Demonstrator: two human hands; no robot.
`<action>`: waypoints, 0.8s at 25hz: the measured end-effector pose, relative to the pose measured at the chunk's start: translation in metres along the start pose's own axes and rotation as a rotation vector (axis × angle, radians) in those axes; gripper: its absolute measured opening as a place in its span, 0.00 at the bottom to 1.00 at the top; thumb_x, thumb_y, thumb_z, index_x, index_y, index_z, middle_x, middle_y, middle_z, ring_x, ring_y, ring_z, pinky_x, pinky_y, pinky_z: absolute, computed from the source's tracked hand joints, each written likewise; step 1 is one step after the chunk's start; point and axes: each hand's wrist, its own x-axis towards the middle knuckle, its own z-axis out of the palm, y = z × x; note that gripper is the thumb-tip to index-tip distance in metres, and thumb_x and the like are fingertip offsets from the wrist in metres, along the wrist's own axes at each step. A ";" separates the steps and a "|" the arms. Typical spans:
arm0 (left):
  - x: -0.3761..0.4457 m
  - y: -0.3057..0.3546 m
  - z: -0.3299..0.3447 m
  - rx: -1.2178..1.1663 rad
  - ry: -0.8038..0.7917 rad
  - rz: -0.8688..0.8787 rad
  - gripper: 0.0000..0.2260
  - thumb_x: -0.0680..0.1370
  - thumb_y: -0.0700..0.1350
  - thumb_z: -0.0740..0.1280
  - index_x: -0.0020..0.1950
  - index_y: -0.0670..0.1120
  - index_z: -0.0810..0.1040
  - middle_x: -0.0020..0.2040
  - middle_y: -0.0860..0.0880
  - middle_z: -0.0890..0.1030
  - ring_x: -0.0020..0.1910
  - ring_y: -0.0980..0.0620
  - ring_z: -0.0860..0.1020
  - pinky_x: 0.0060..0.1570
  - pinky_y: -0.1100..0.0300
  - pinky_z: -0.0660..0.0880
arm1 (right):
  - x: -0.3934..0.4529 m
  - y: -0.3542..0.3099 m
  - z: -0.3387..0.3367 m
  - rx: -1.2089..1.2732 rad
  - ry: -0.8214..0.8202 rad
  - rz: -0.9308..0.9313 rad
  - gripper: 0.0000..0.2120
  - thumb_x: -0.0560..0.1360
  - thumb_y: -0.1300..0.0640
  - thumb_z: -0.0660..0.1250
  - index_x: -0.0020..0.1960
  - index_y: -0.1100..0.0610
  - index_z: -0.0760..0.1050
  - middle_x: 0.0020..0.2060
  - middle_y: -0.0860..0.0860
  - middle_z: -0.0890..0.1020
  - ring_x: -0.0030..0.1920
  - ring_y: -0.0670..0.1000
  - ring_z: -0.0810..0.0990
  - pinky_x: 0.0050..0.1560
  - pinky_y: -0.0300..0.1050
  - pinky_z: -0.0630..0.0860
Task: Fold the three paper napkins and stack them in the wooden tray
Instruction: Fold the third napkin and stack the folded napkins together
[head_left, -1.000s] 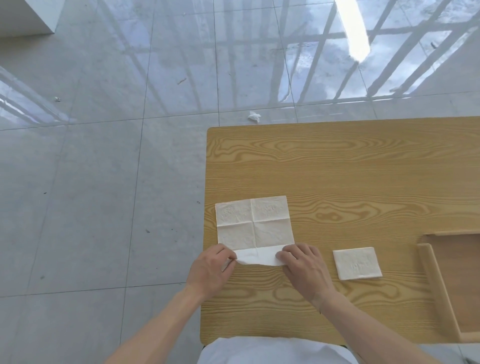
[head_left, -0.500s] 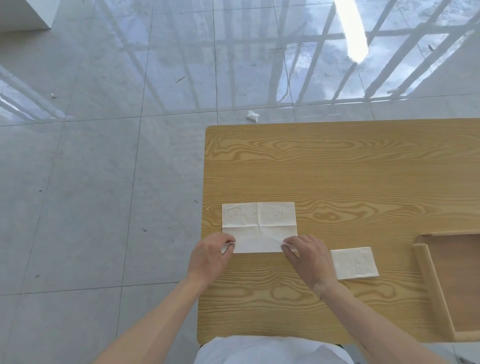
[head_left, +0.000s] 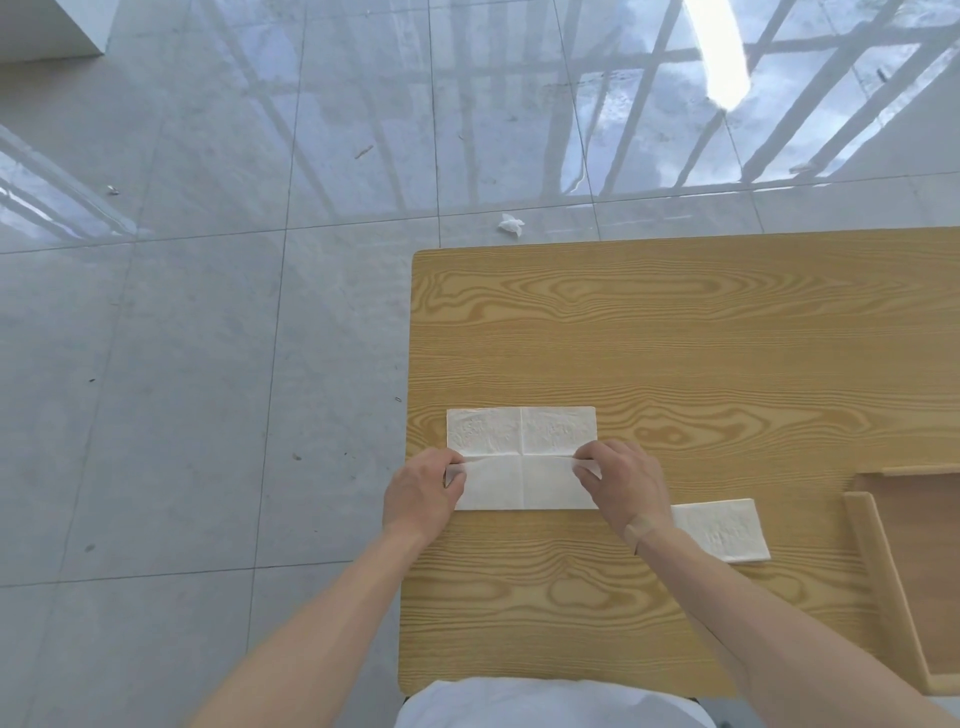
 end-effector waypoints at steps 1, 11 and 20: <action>0.000 0.000 0.000 0.017 0.012 0.010 0.07 0.78 0.47 0.65 0.55 0.51 0.79 0.48 0.54 0.79 0.47 0.52 0.76 0.43 0.56 0.74 | 0.002 0.001 0.001 -0.017 -0.001 0.004 0.06 0.78 0.53 0.65 0.52 0.51 0.79 0.48 0.47 0.82 0.53 0.52 0.75 0.52 0.50 0.70; 0.005 -0.009 0.003 0.091 0.041 0.033 0.16 0.74 0.48 0.71 0.61 0.51 0.76 0.55 0.53 0.75 0.56 0.53 0.72 0.51 0.56 0.75 | 0.004 0.011 0.004 -0.074 0.049 -0.022 0.13 0.72 0.56 0.73 0.56 0.52 0.80 0.52 0.51 0.80 0.54 0.57 0.75 0.50 0.51 0.71; 0.018 0.009 0.002 0.282 -0.005 0.254 0.16 0.74 0.49 0.72 0.60 0.50 0.77 0.58 0.50 0.76 0.56 0.47 0.73 0.54 0.51 0.72 | 0.010 0.009 0.002 -0.158 -0.031 -0.157 0.19 0.73 0.52 0.73 0.63 0.50 0.77 0.58 0.50 0.78 0.60 0.56 0.74 0.56 0.53 0.71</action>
